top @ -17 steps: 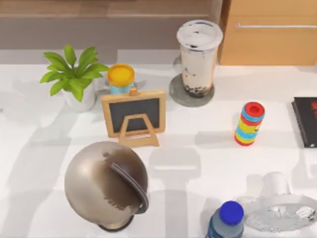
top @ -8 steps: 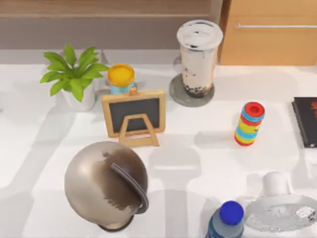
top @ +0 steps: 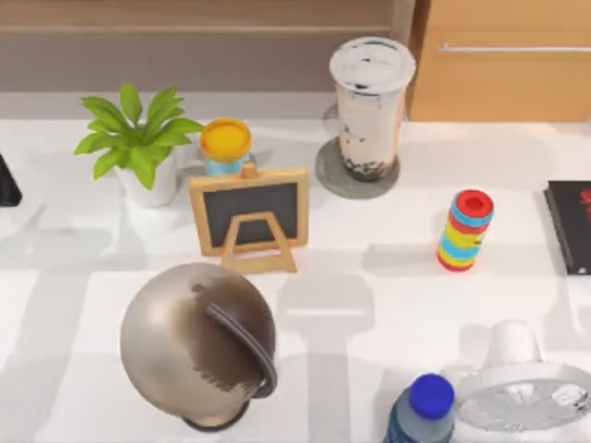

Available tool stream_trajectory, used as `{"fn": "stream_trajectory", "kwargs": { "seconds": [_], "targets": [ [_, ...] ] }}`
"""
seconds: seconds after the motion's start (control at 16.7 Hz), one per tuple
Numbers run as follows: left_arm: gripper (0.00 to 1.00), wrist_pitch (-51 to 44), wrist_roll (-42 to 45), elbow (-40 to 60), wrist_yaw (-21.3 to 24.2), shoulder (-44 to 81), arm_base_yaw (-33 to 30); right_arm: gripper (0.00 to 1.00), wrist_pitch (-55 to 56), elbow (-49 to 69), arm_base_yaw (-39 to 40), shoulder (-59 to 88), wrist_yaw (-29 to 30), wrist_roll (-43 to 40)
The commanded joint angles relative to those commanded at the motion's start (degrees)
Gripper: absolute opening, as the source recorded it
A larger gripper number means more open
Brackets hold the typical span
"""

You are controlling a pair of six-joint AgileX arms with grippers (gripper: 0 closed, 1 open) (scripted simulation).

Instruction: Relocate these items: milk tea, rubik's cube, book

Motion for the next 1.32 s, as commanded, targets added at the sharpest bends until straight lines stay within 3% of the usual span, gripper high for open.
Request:
{"fn": "stream_trajectory", "kwargs": {
  "seconds": [0.24,0.48,1.02,1.32],
  "targets": [
    [1.00,-0.13,0.40,-17.00,2.30,-18.52,4.34,1.00,0.00,0.00,0.00,0.00,0.00,0.00],
    [1.00,-0.12,1.15,-26.45,4.04,-28.80,6.64,1.00,0.00,0.00,0.00,0.00,0.00,0.00],
    [1.00,-0.11,1.35,-28.00,4.37,-30.49,6.99,1.00,0.23,0.52,-0.16,0.57,-0.15,0.00],
    [1.00,-0.11,1.35,-28.00,4.37,-30.49,6.99,1.00,4.60,10.43,-3.22,12.63,-3.00,-0.10]
  ]
}}
